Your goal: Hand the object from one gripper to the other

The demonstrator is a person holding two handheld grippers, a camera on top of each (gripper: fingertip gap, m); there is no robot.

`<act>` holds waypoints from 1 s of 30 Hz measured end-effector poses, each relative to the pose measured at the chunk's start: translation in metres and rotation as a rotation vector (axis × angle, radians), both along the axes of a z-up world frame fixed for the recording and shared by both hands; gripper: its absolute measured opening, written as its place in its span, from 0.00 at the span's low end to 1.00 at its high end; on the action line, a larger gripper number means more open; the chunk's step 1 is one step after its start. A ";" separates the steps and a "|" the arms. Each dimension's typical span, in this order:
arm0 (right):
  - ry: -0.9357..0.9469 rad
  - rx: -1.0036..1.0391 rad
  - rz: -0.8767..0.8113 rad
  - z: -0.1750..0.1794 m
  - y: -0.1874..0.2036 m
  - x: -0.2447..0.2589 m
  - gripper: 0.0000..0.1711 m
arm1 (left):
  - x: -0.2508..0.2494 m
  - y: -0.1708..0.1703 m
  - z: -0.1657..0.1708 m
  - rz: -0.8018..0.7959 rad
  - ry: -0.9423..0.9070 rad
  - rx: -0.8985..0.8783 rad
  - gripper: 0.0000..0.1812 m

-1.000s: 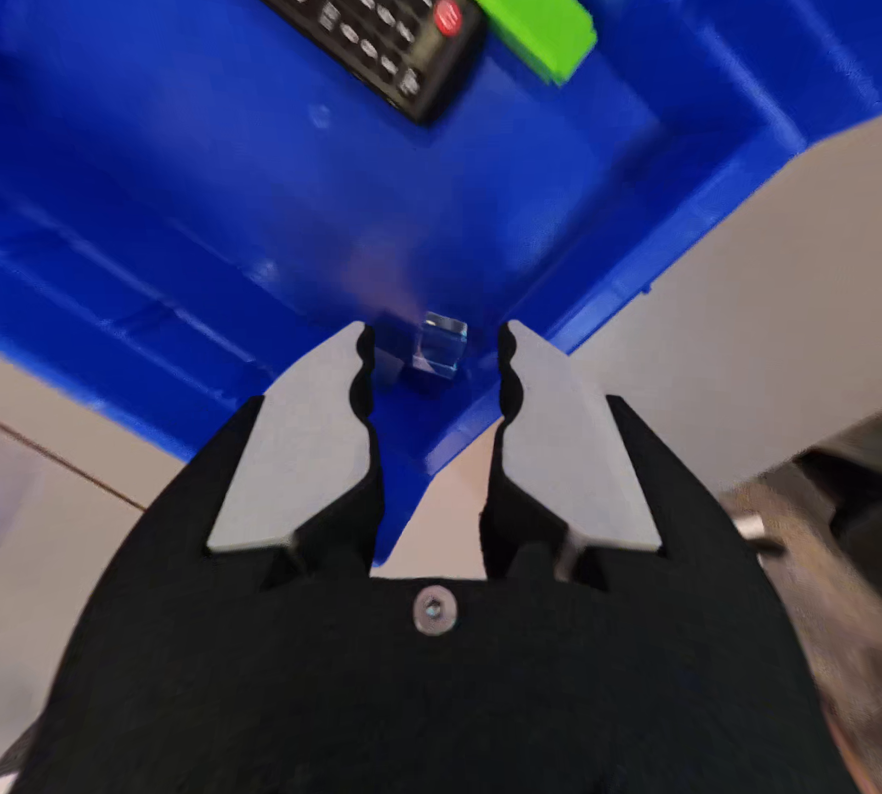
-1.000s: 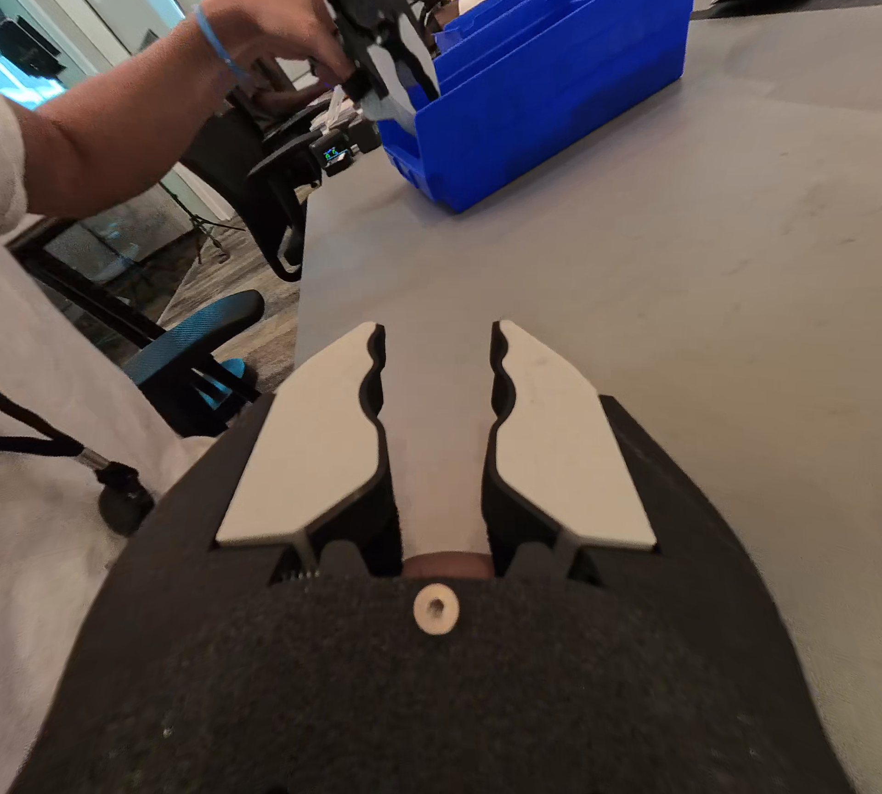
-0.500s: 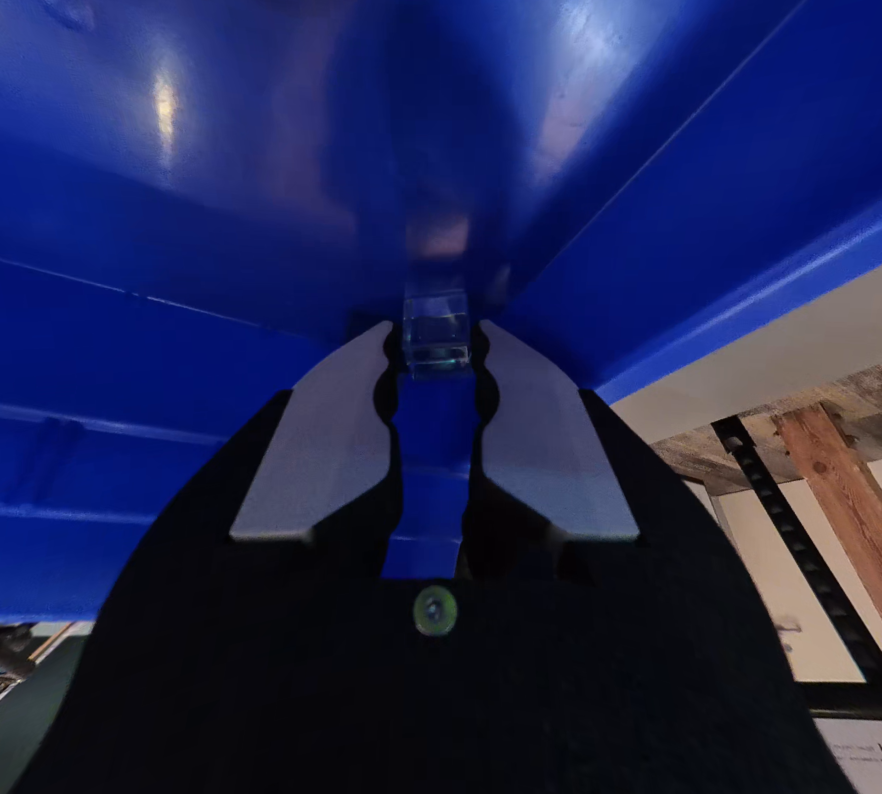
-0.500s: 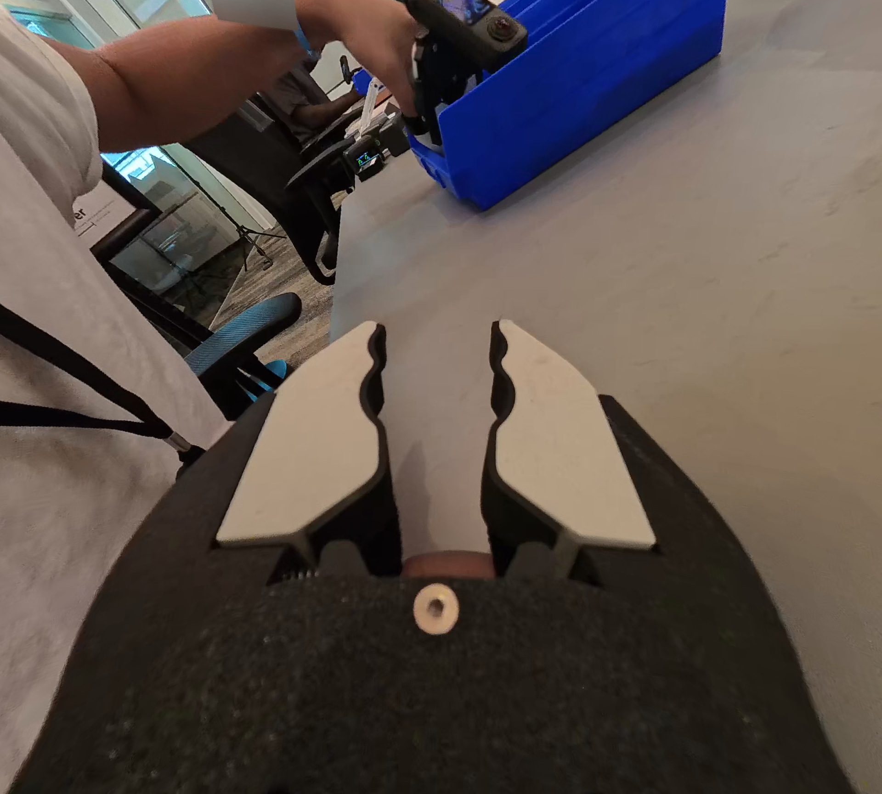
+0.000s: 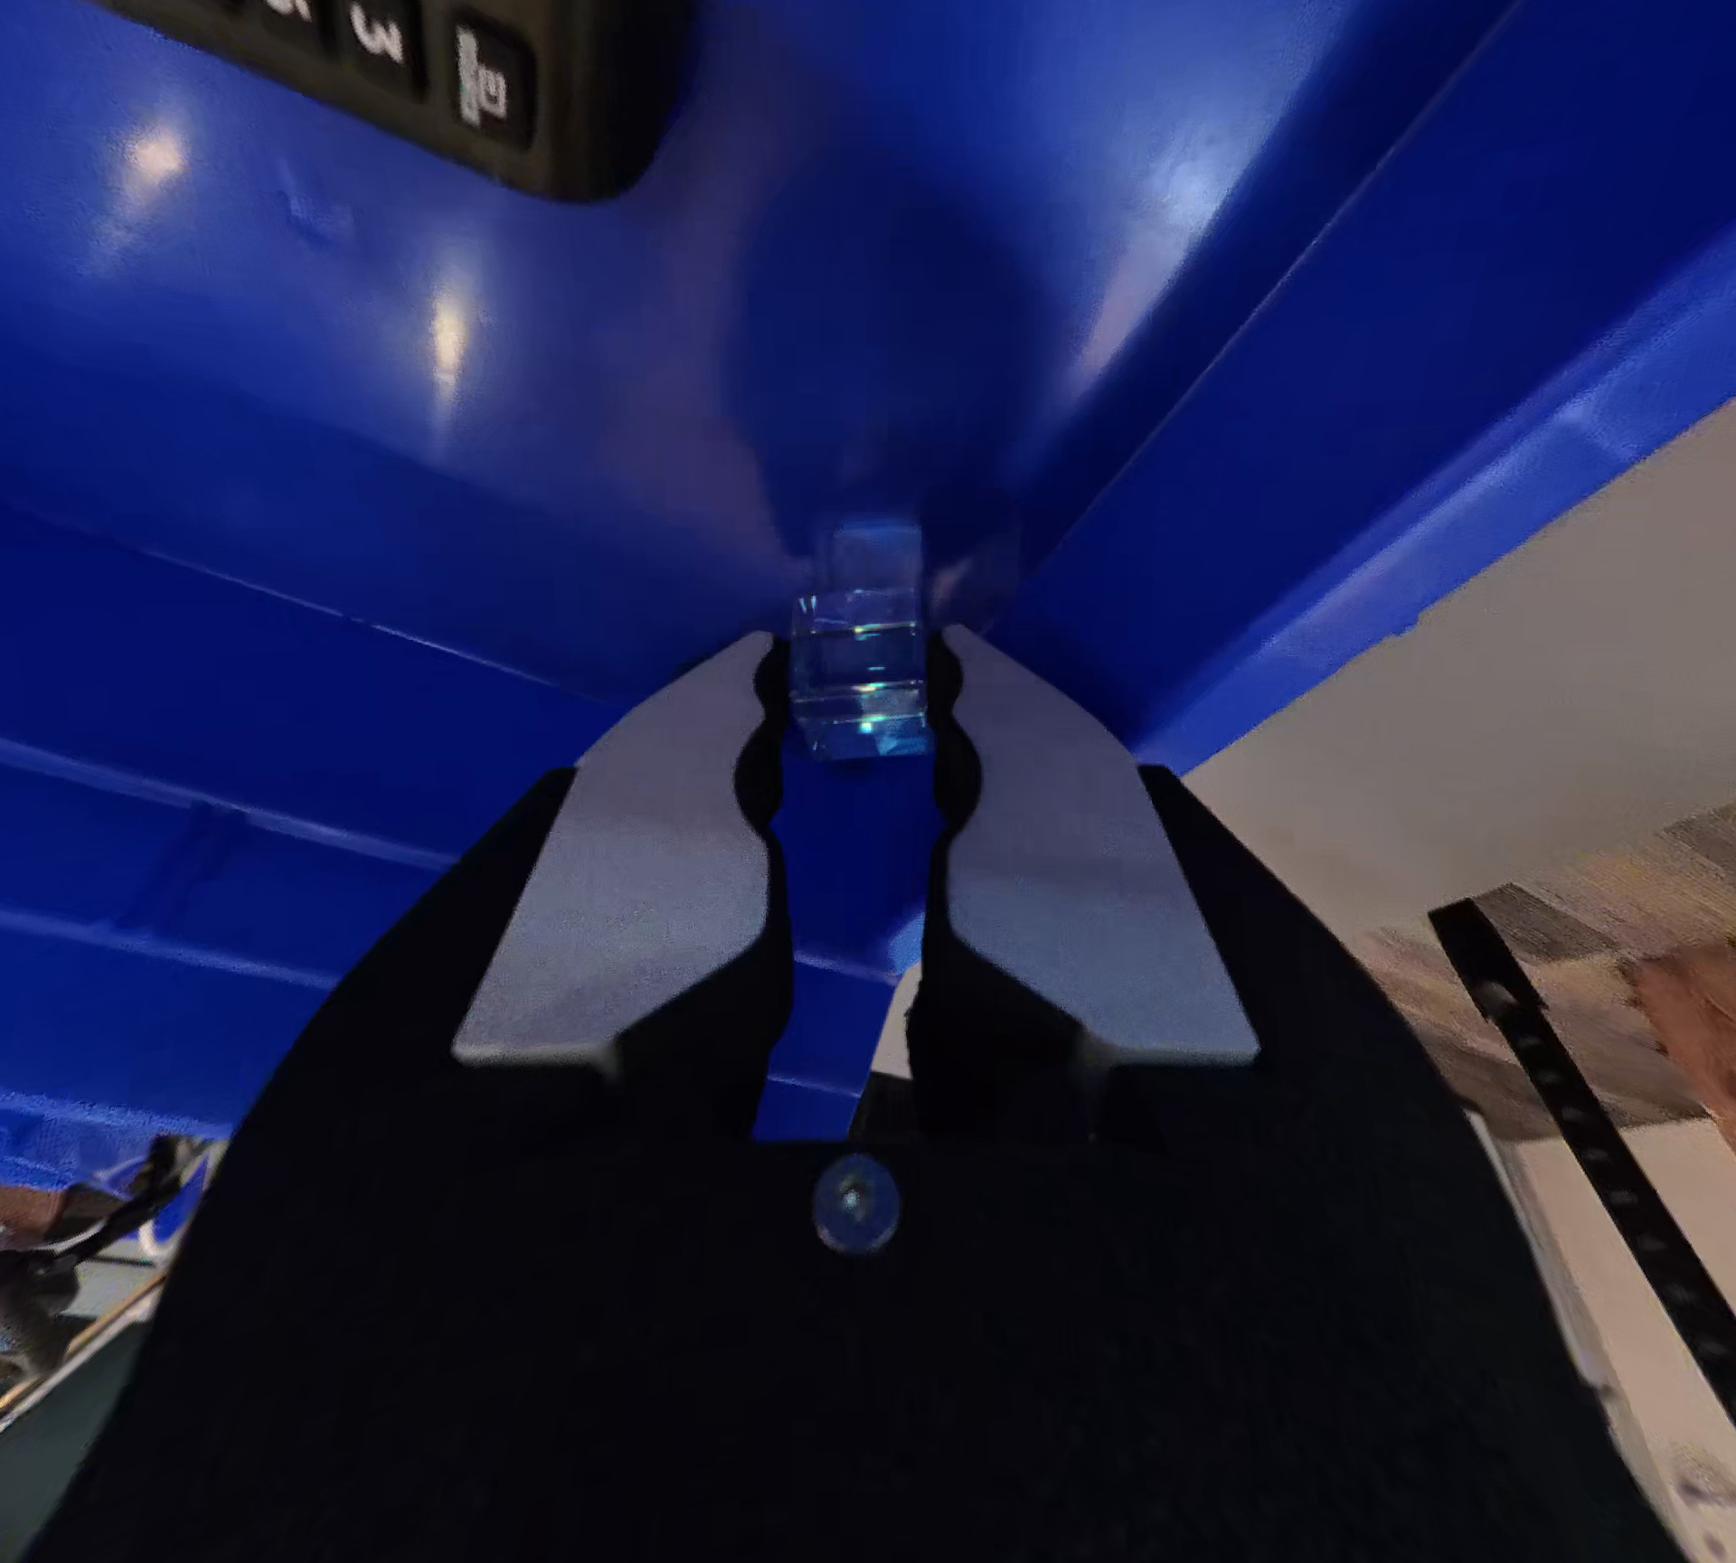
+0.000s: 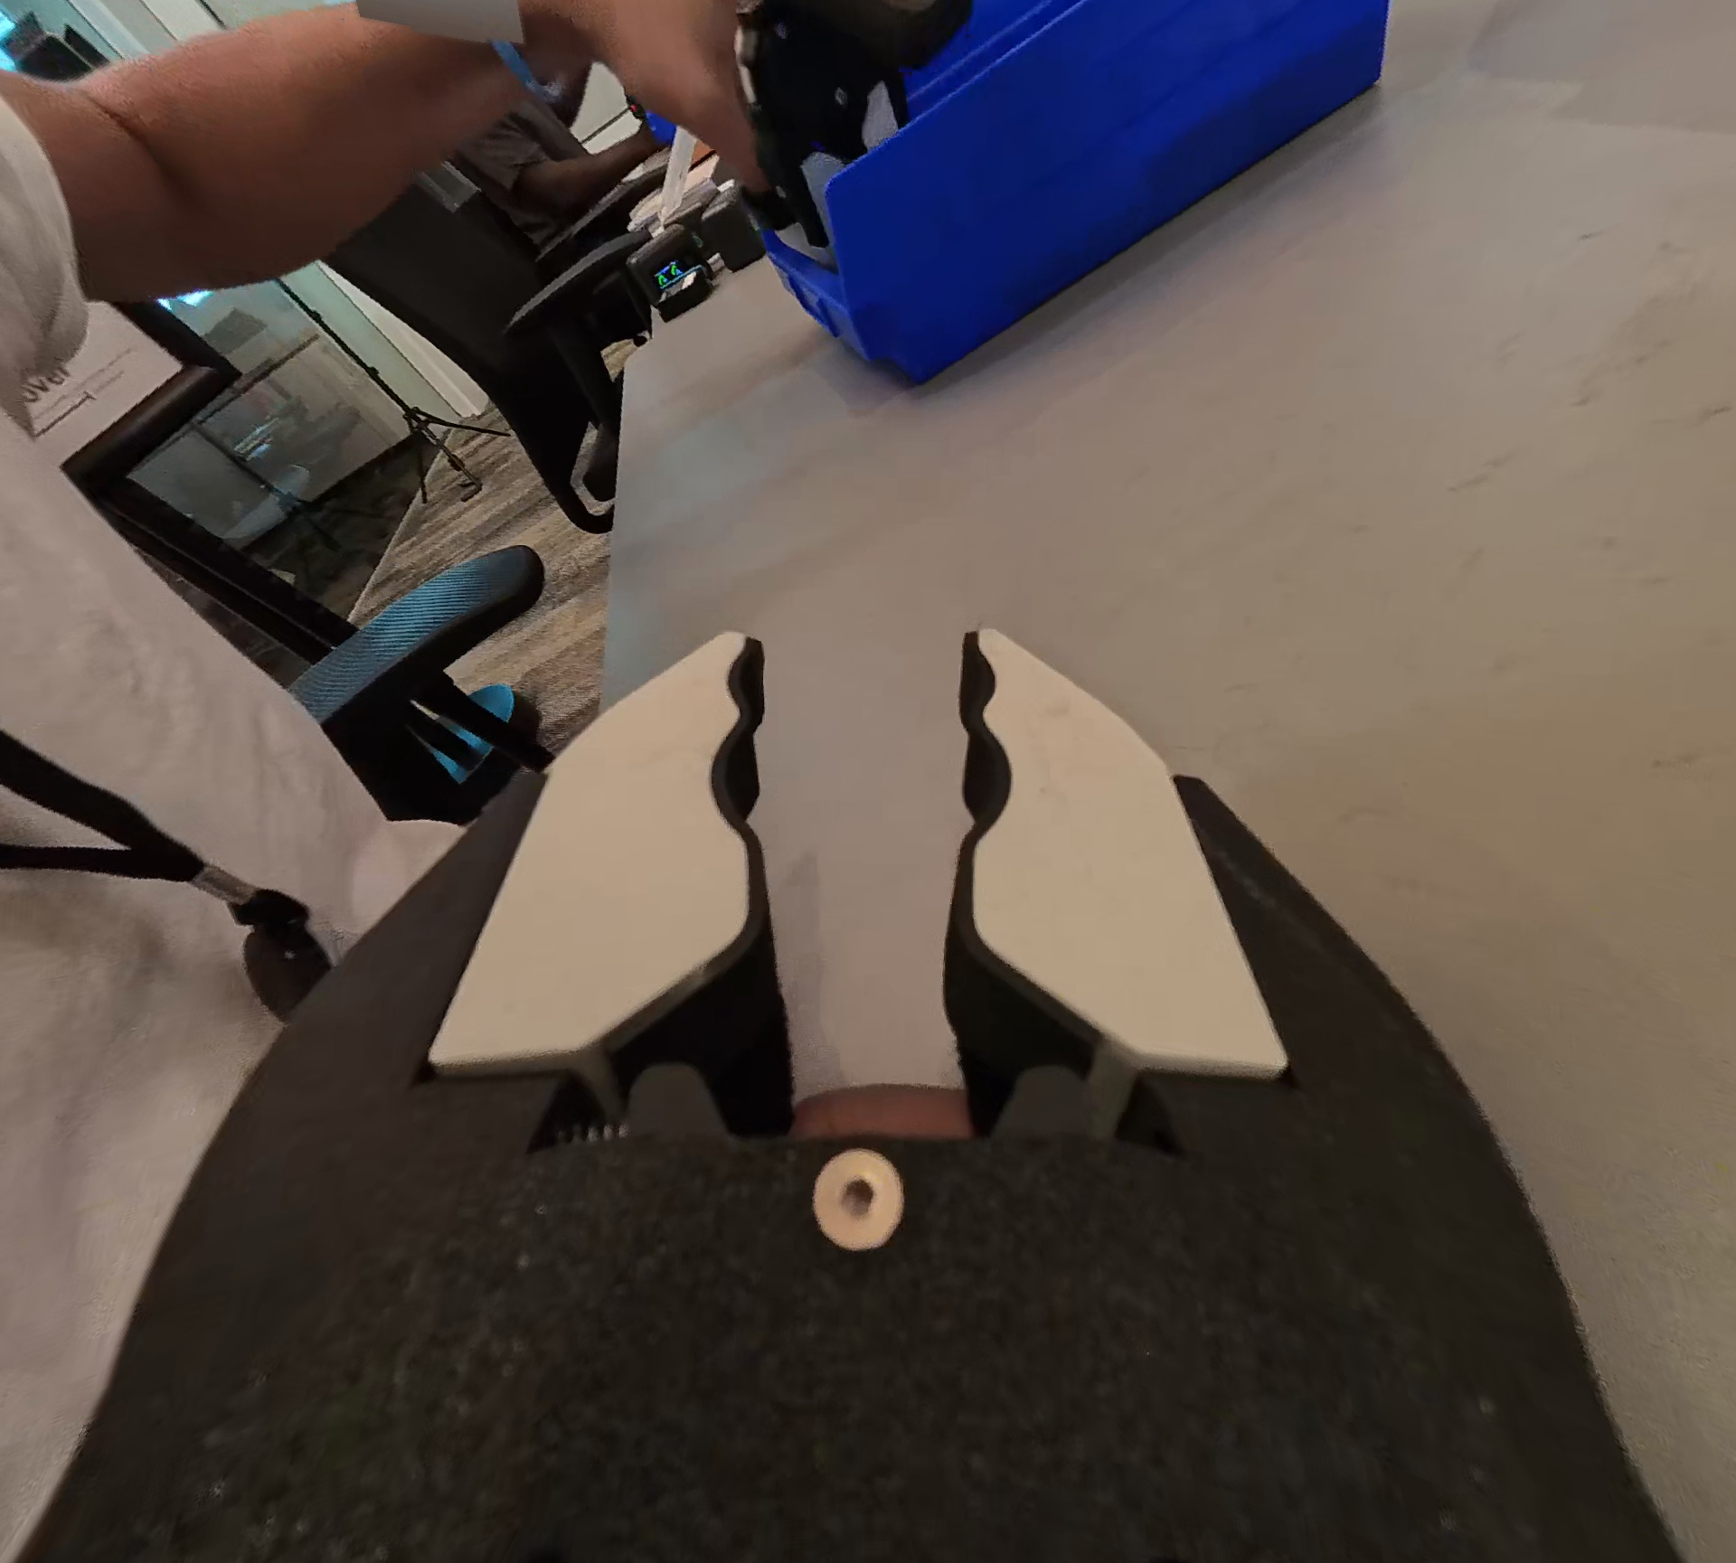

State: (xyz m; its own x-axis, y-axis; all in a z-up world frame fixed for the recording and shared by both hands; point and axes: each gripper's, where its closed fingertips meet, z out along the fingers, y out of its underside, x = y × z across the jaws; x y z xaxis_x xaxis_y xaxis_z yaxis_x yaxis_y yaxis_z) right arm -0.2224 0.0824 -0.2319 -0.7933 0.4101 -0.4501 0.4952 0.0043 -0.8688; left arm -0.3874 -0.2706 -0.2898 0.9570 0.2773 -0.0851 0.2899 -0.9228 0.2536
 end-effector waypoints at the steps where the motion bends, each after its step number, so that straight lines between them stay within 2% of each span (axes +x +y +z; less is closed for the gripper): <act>1: 0.002 0.008 -0.004 -0.001 0.001 -0.001 0.23 | 0.000 0.002 0.002 -0.012 0.022 0.008 0.15; 5: 0.001 0.011 -0.019 -0.002 0.001 -0.003 0.23 | -0.008 0.012 0.014 -0.042 0.160 0.078 0.15; 8: -0.008 0.001 -0.028 -0.002 0.002 -0.004 0.23 | -0.017 0.034 0.040 -0.083 0.342 0.233 0.15; 13: -0.085 -0.027 0.004 -0.004 -0.003 -0.002 0.26 | -0.002 0.112 0.115 -0.242 0.778 0.658 0.15; 16: -0.109 -0.069 0.051 0.007 -0.015 -0.008 0.32 | 0.024 0.156 0.148 -0.380 0.960 0.796 0.15; 18: -0.122 -0.132 0.095 0.026 -0.024 -0.018 0.34 | 0.046 0.196 0.157 -0.491 0.985 0.910 0.15; 22: -0.177 -0.254 0.221 0.061 -0.039 -0.046 0.40 | 0.083 0.278 0.147 -0.691 0.914 1.047 0.15; 26: -0.292 -0.364 0.375 0.078 -0.040 -0.047 0.40 | 0.105 0.329 0.140 -0.756 0.851 1.131 0.15; 29: -0.259 -0.419 0.342 0.078 -0.029 -0.045 0.29 | 0.116 0.345 0.137 -0.783 0.860 1.140 0.15; 30: -0.257 -0.413 0.357 0.075 -0.026 -0.041 0.20 | 0.118 0.348 0.134 -0.794 0.859 1.134 0.15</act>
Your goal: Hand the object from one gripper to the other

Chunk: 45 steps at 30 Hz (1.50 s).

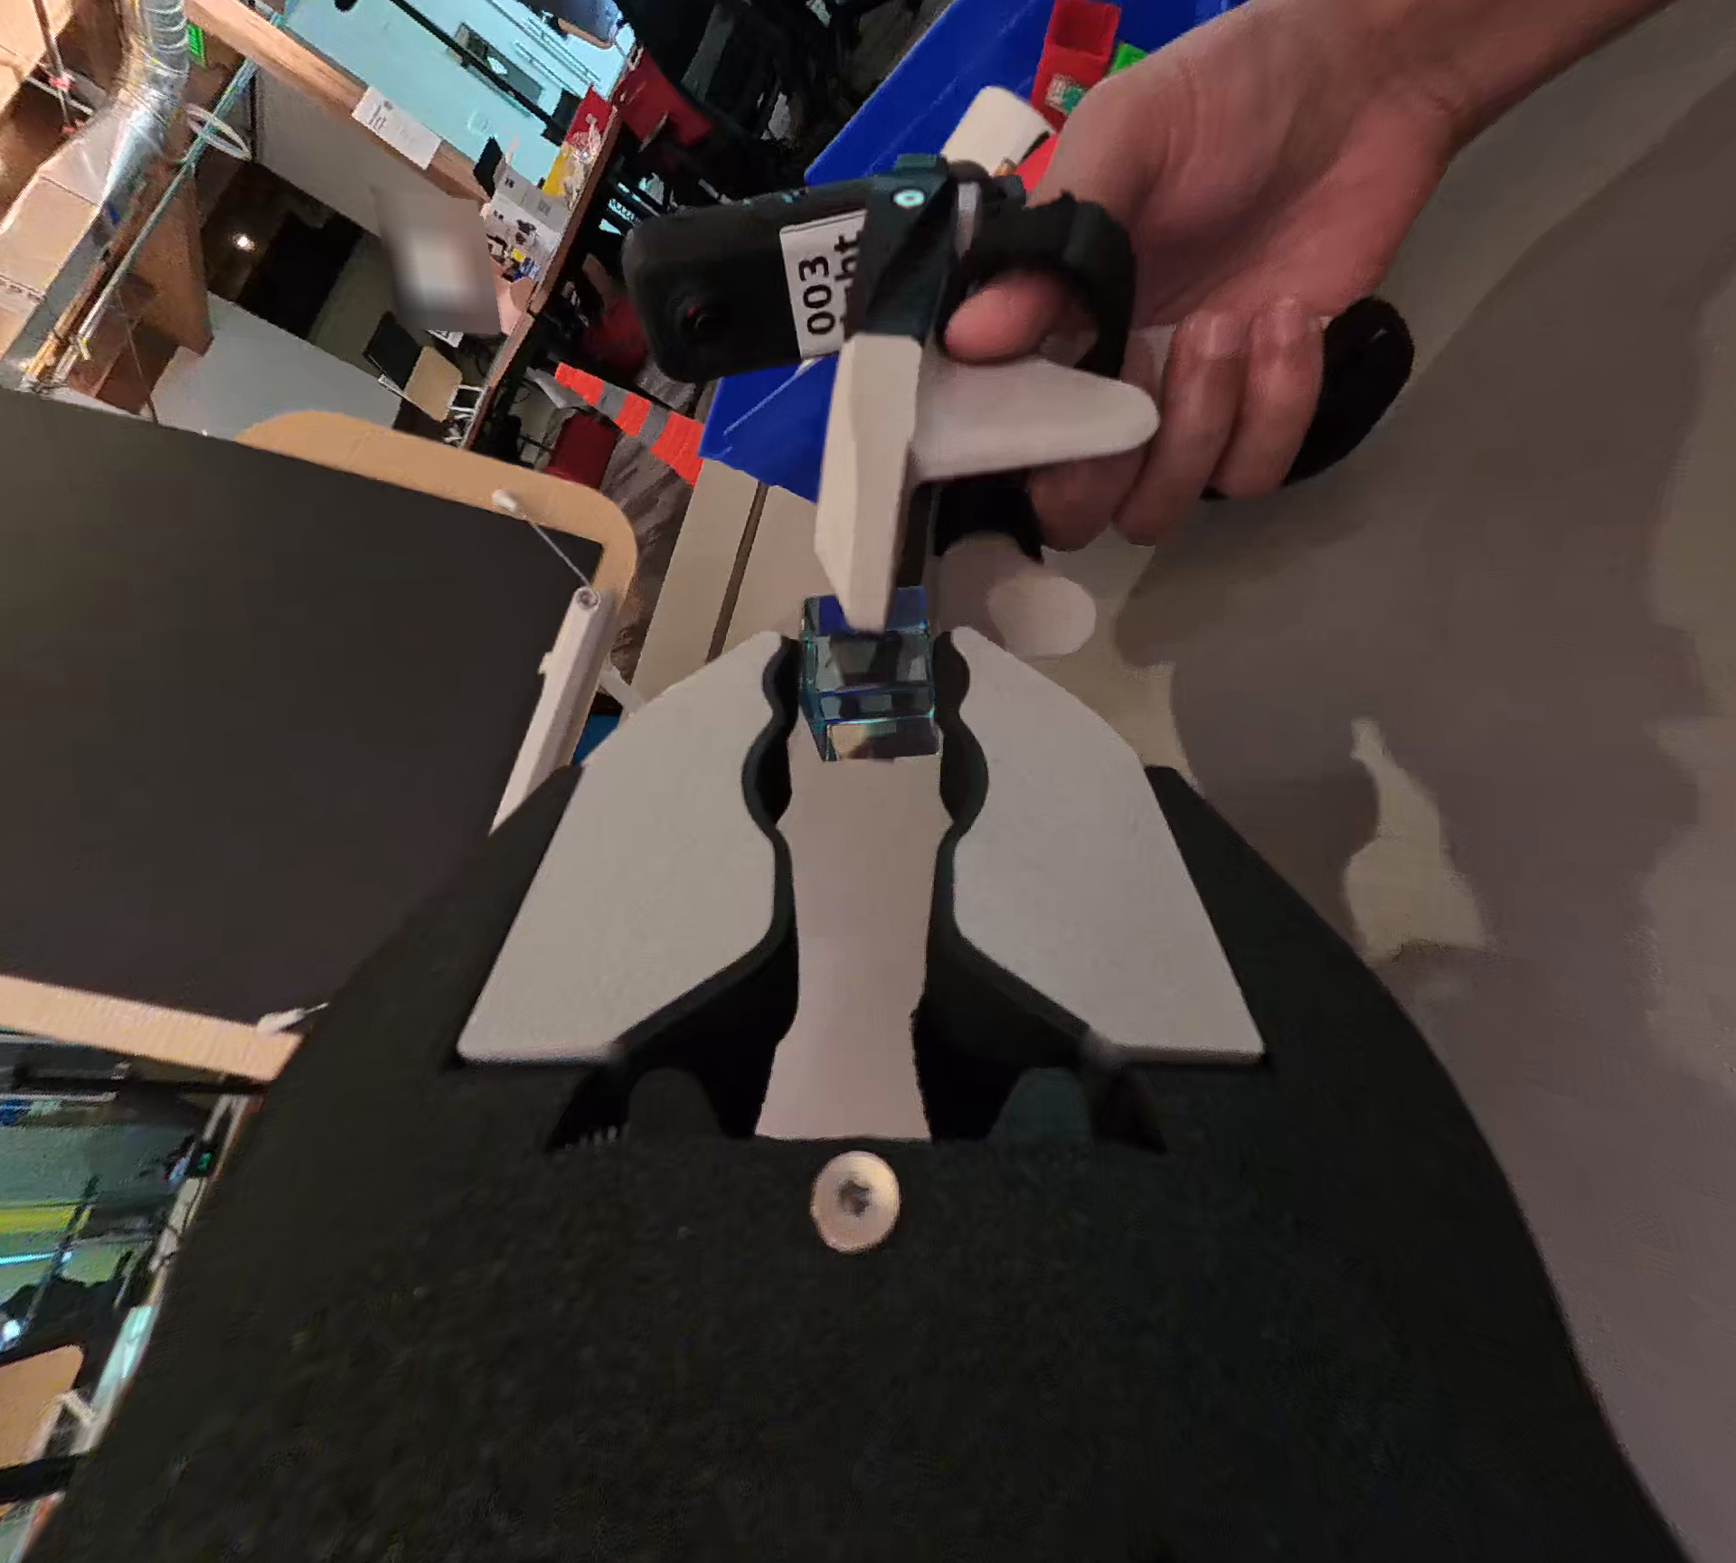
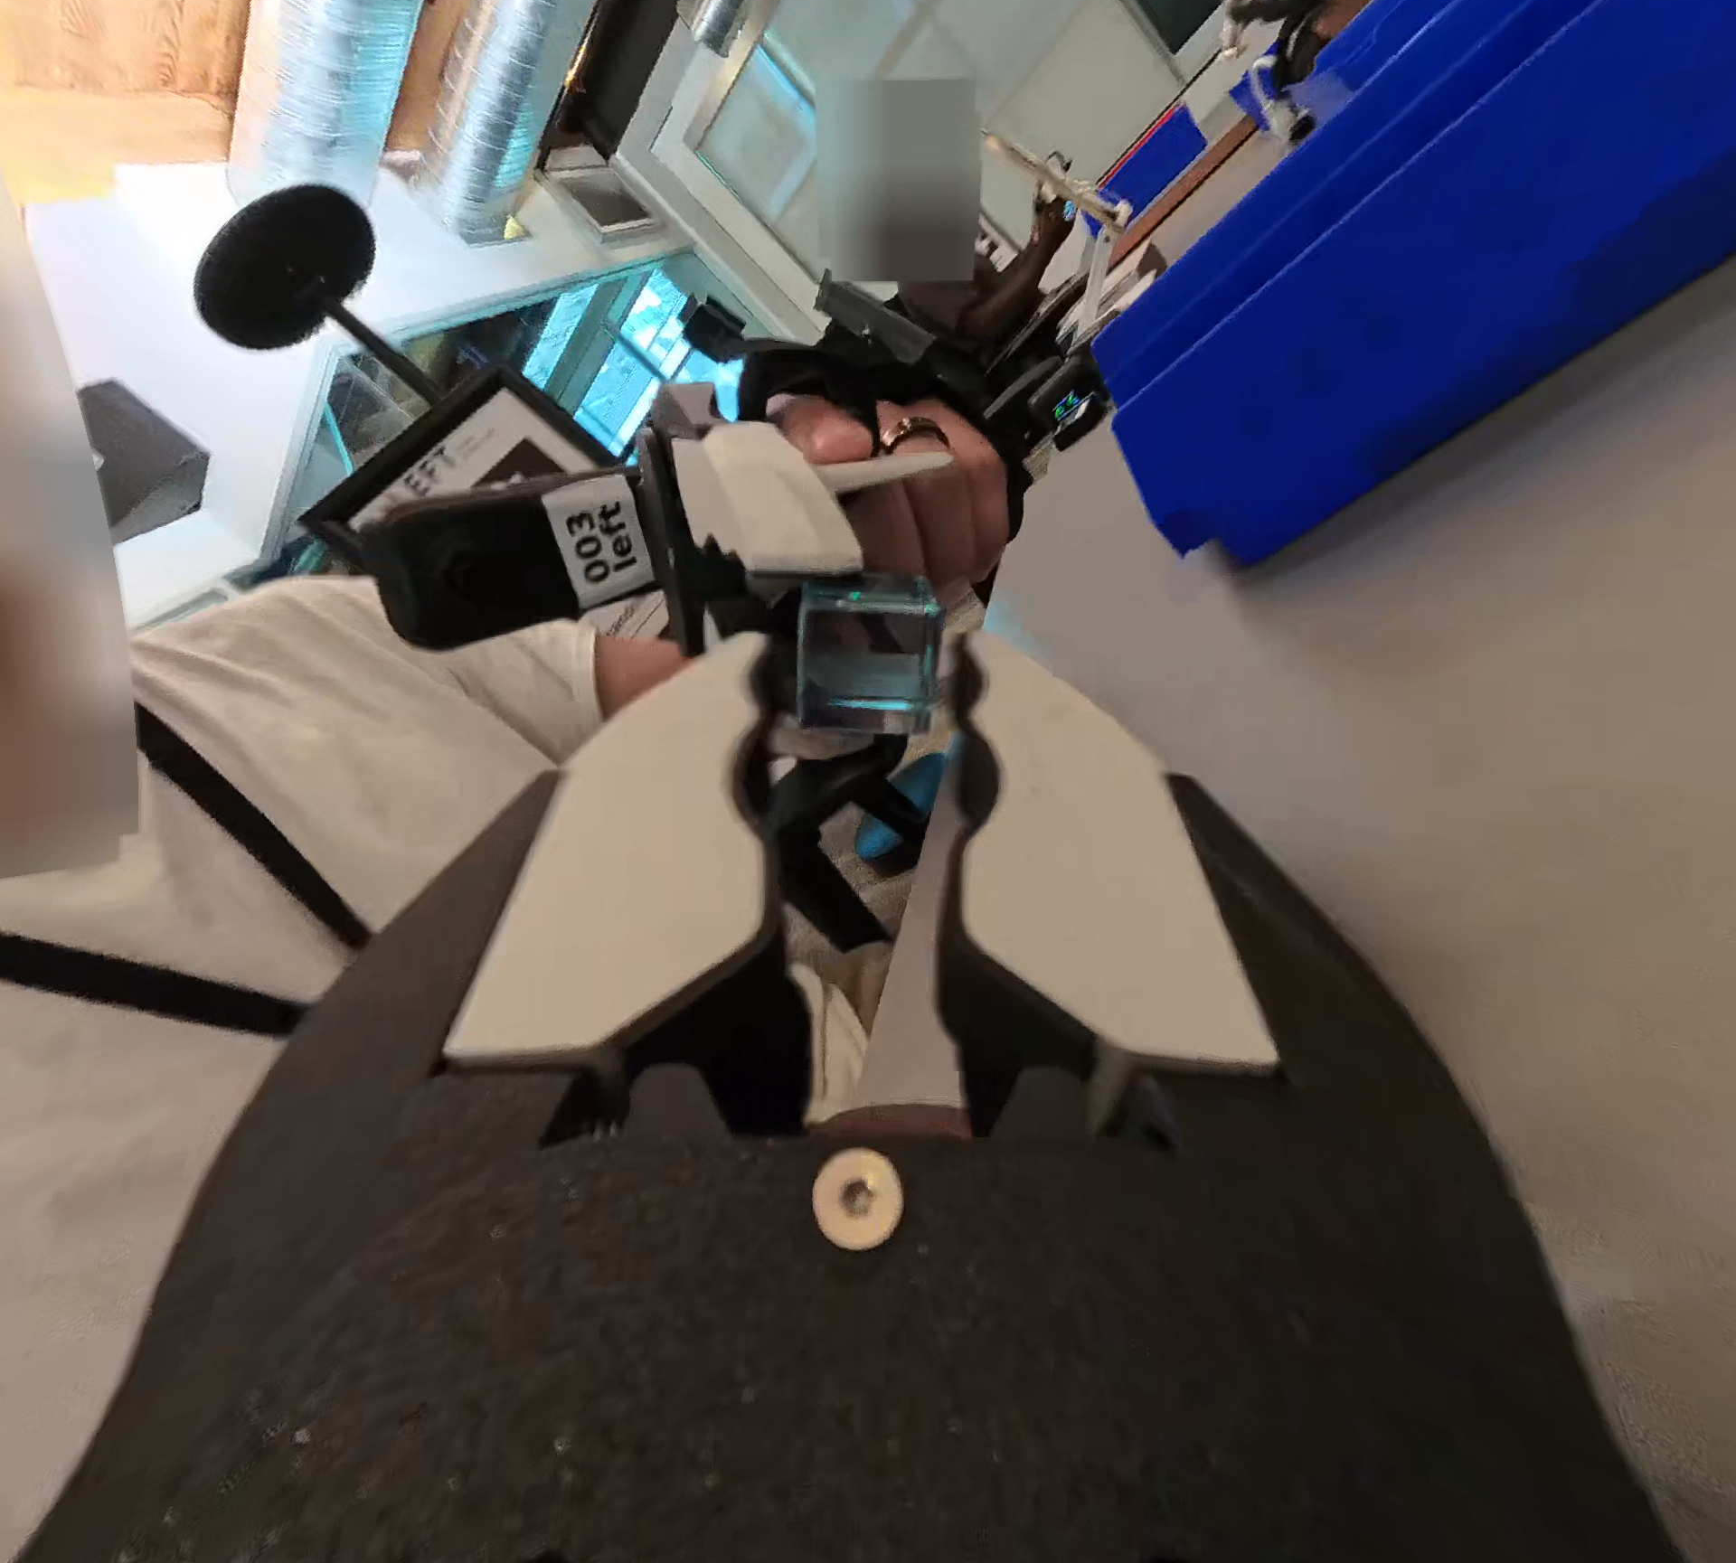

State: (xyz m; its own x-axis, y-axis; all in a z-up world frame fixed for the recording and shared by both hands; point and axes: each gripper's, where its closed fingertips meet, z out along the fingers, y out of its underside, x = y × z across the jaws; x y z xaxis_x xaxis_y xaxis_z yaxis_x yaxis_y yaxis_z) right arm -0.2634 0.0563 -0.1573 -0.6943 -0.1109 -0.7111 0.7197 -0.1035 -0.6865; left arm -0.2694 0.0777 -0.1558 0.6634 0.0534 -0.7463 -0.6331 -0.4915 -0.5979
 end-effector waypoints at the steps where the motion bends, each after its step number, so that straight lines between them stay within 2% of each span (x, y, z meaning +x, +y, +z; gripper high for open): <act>1: 0.004 0.016 0.005 -0.005 0.003 0.002 0.16 | 0.001 0.002 -0.002 0.004 0.006 0.000 0.15; 5: 0.035 0.114 -0.077 -0.020 0.009 -0.007 0.16 | -0.006 0.006 -0.018 0.062 -0.037 0.012 0.15; 8: 0.171 0.325 -0.270 -0.044 0.020 -0.029 0.16 | -0.015 -0.002 -0.024 0.174 -0.185 0.109 0.15; 11: 0.509 0.624 -0.493 -0.060 0.038 -0.049 0.16 | -0.023 -0.016 -0.026 0.299 -0.561 0.324 0.16; 13: 0.791 0.824 -0.589 -0.063 0.044 -0.055 0.16 | -0.022 -0.022 -0.031 0.306 -0.829 0.439 0.21; 15: 1.063 0.994 -0.662 -0.061 0.043 -0.056 0.16 | -0.023 -0.023 -0.043 0.311 -0.963 0.455 0.25; 17: 1.281 1.136 -0.698 -0.060 0.035 -0.053 0.16 | -0.024 -0.023 -0.056 0.312 -0.991 0.410 0.27; 19: 1.418 1.216 -0.681 -0.063 0.024 -0.049 0.16 | -0.026 -0.024 -0.064 0.333 -0.999 0.382 0.27; 23: 1.545 1.253 -0.646 -0.064 0.007 -0.039 0.16 | -0.021 -0.023 -0.069 0.304 -1.046 0.362 0.22; 28: 1.611 1.279 -0.630 -0.066 -0.002 -0.033 0.16 | -0.016 -0.023 -0.066 0.262 -1.045 0.354 0.14; 31: 1.554 1.260 -0.637 -0.067 -0.003 -0.032 0.16 | -0.015 -0.023 -0.067 0.244 -1.081 0.339 0.14; 35: 1.352 1.073 -0.652 -0.055 -0.005 -0.022 0.20 | -0.017 -0.029 -0.061 0.187 -1.232 0.390 0.14; 38: 1.022 0.859 -0.646 -0.044 0.002 -0.018 0.23 | -0.020 -0.040 -0.045 0.091 -1.344 0.492 0.14; 42: 0.487 0.392 -0.479 -0.028 0.000 -0.005 0.22 | -0.014 -0.047 -0.020 -0.081 -1.438 0.605 0.14; 45: 0.164 0.067 -0.335 -0.009 -0.006 0.001 0.22 | -0.006 -0.044 -0.011 -0.158 -1.475 0.627 0.14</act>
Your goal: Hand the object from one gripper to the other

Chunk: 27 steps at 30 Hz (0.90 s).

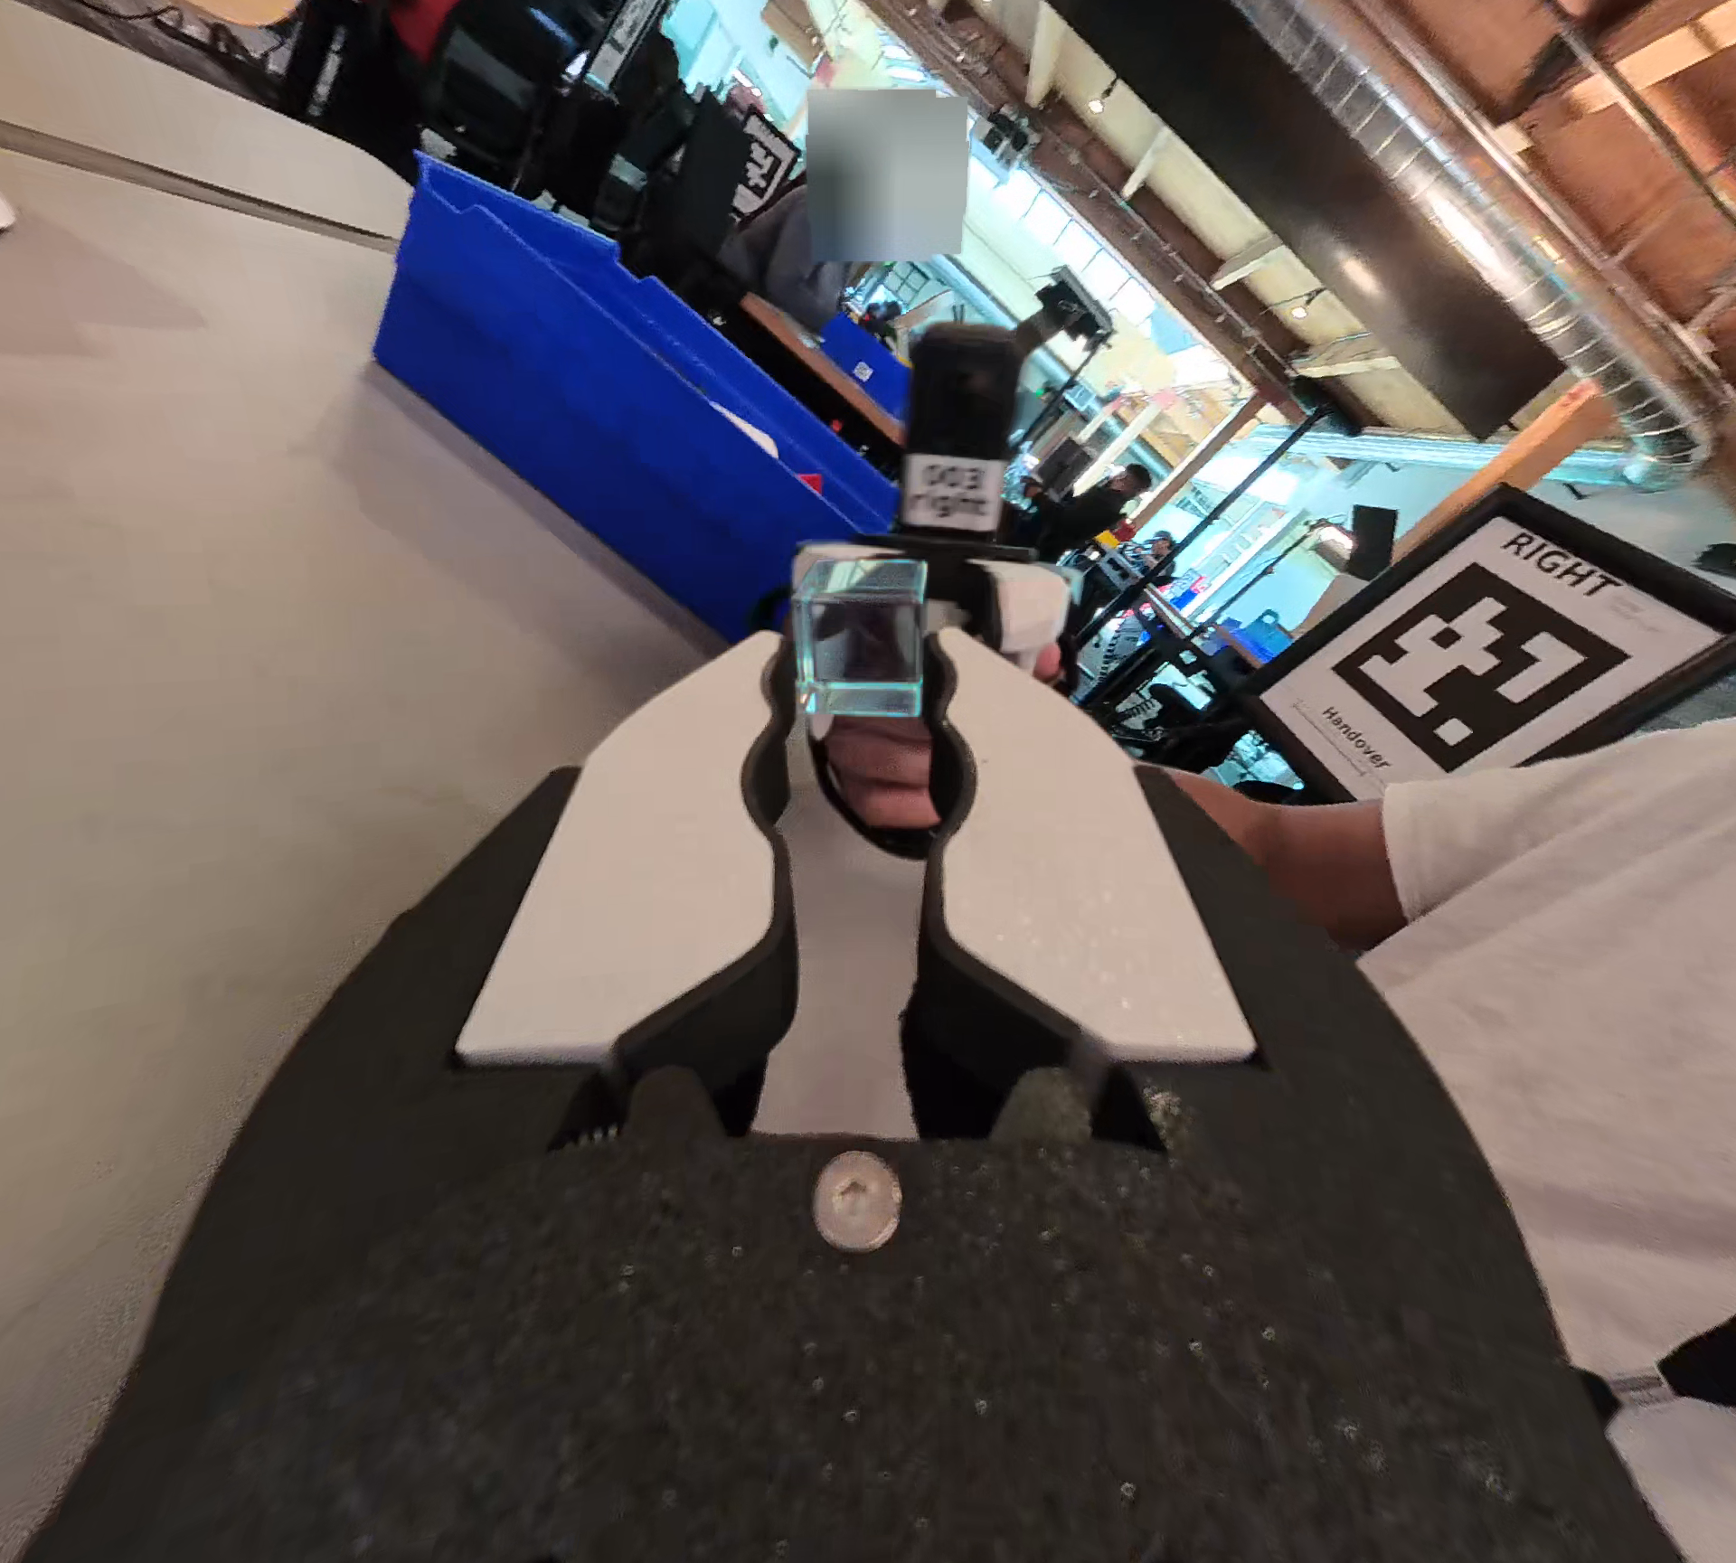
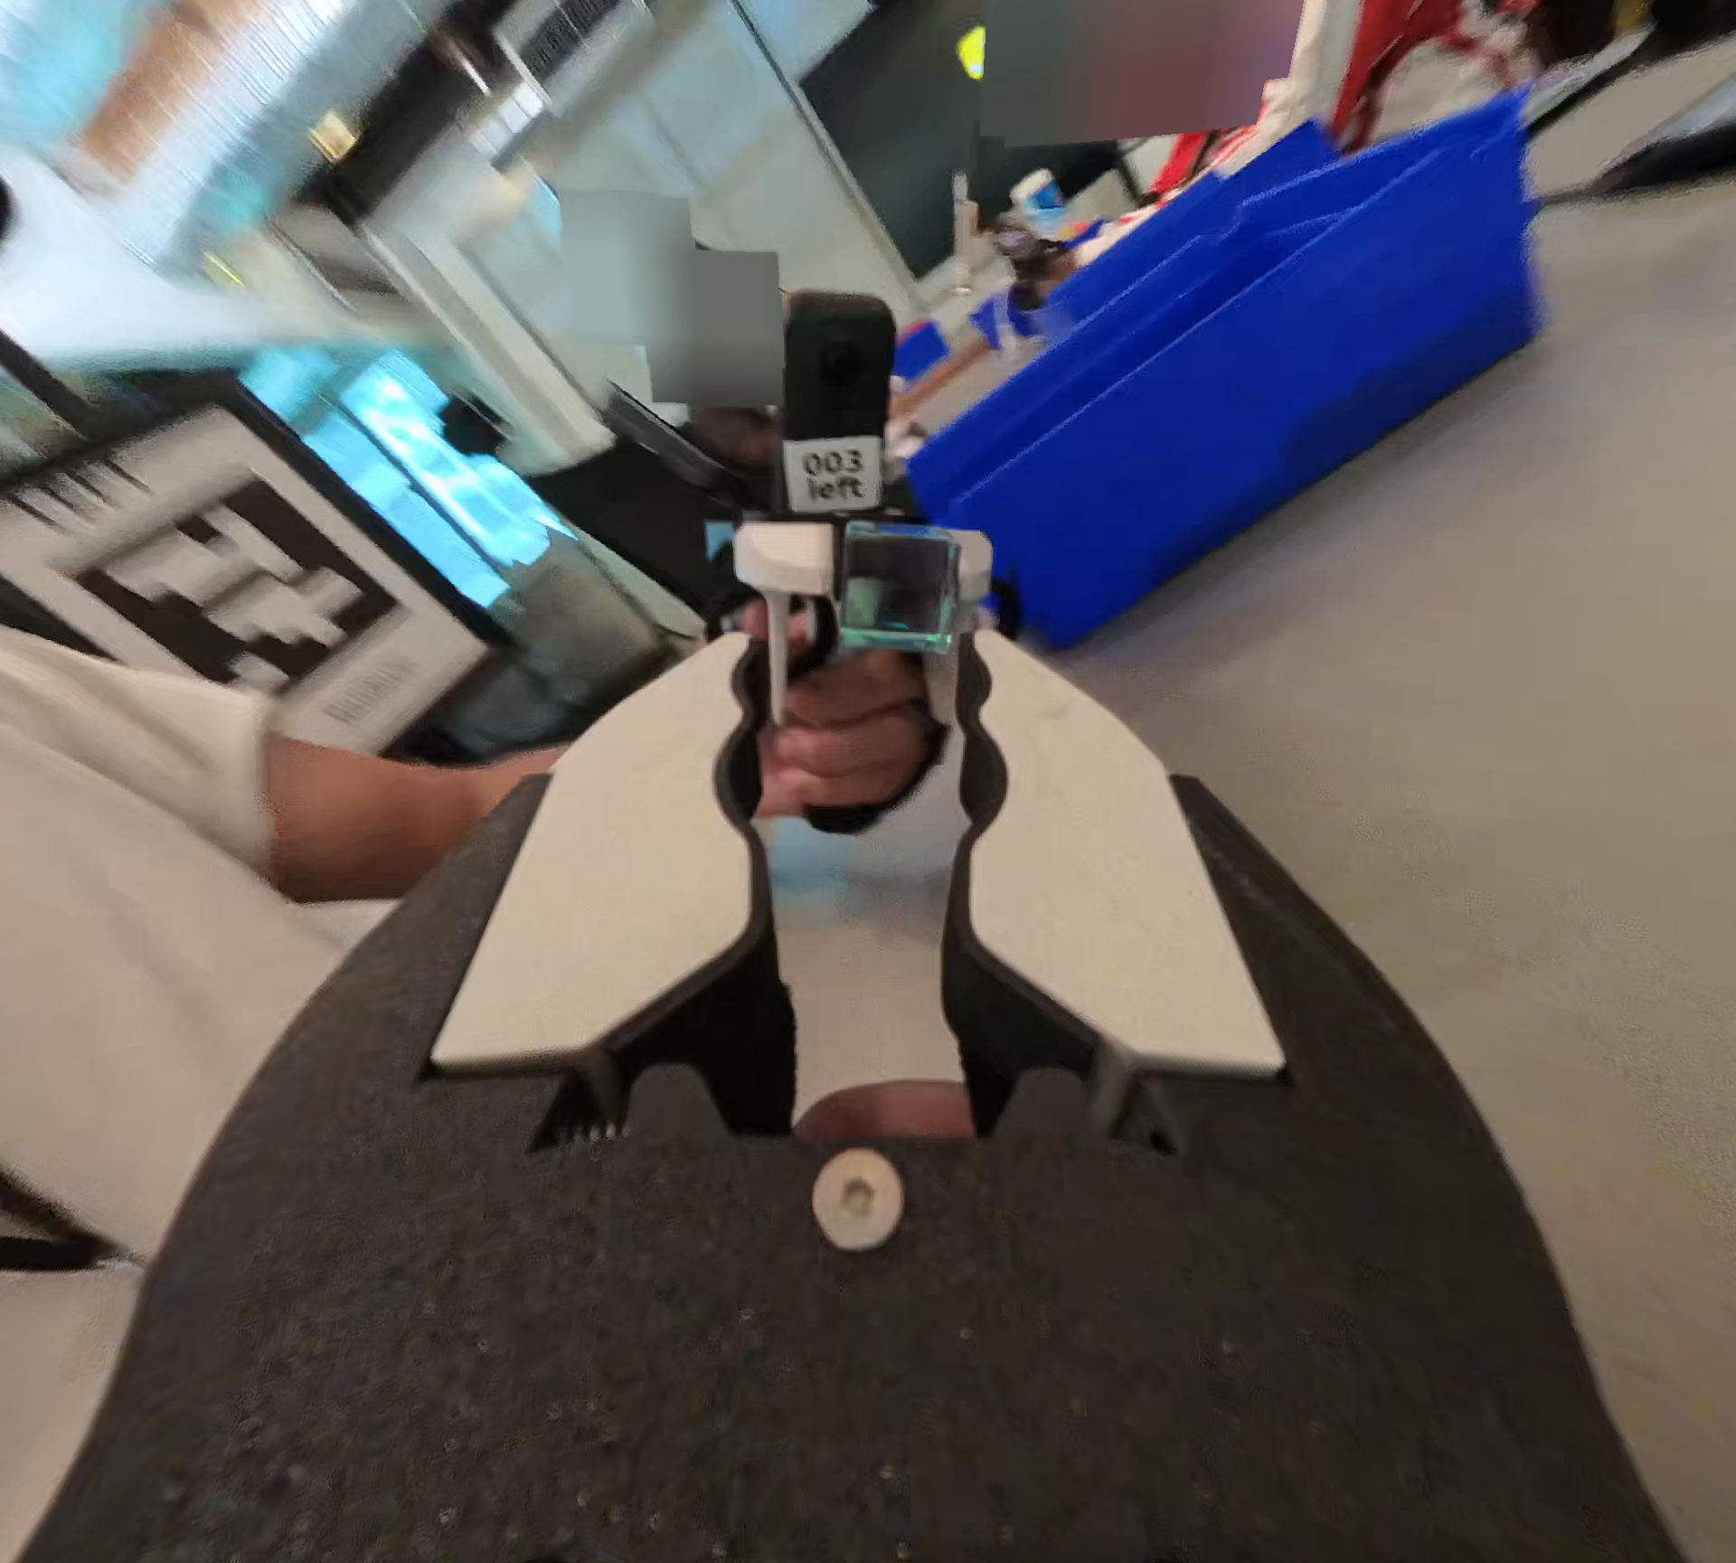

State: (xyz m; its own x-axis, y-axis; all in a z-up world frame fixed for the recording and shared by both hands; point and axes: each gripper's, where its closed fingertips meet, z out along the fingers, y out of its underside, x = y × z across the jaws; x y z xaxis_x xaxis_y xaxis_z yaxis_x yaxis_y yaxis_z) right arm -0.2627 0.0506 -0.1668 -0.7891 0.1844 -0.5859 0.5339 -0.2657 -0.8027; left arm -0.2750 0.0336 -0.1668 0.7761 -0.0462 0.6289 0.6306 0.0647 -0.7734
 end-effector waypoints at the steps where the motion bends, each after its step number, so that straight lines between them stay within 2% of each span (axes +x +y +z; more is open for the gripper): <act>1: -0.077 -0.054 0.045 -0.001 -0.003 0.000 0.24 | 0.002 0.002 0.001 -0.008 0.001 0.007 0.14; 4: -0.202 -0.156 0.144 -0.005 -0.011 0.003 0.26 | 0.008 0.010 0.000 -0.022 0.009 -0.008 0.14; 7: -0.213 -0.196 0.126 -0.005 -0.009 0.000 0.22 | 0.010 0.015 -0.006 -0.021 0.017 -0.043 0.14; 10: -0.185 -0.140 0.102 -0.011 -0.009 -0.002 0.17 | 0.010 0.018 -0.011 -0.014 0.021 -0.071 0.14; 15: -0.151 -0.103 0.074 -0.013 -0.004 -0.006 0.16 | 0.008 0.021 -0.014 0.007 0.002 -0.081 0.14; 18: -0.159 -0.071 0.064 -0.020 -0.004 -0.009 0.15 | 0.003 0.018 -0.019 0.059 0.091 -0.140 0.15; 20: -0.164 -0.043 0.043 -0.025 0.000 -0.012 0.15 | -0.002 0.013 -0.024 0.100 0.180 -0.204 0.22; 22: -0.078 0.081 -0.044 -0.033 0.006 -0.018 0.15 | -0.006 0.008 -0.032 0.114 0.237 -0.287 0.25; 24: 0.134 0.329 -0.121 -0.043 0.010 -0.018 0.16 | -0.007 0.005 -0.038 0.099 0.200 -0.313 0.30; 27: 0.432 0.667 -0.255 -0.053 0.014 -0.022 0.15 | -0.010 0.006 -0.039 0.102 0.109 -0.289 0.30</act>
State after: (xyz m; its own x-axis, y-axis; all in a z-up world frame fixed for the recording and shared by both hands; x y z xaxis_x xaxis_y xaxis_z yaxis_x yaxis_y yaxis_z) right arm -0.2846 0.0650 -0.2193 -0.8065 0.5888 0.0545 0.1303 0.2668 -0.9549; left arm -0.2845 0.0397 -0.2061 0.8311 0.2041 0.5172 0.5444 -0.1090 -0.8317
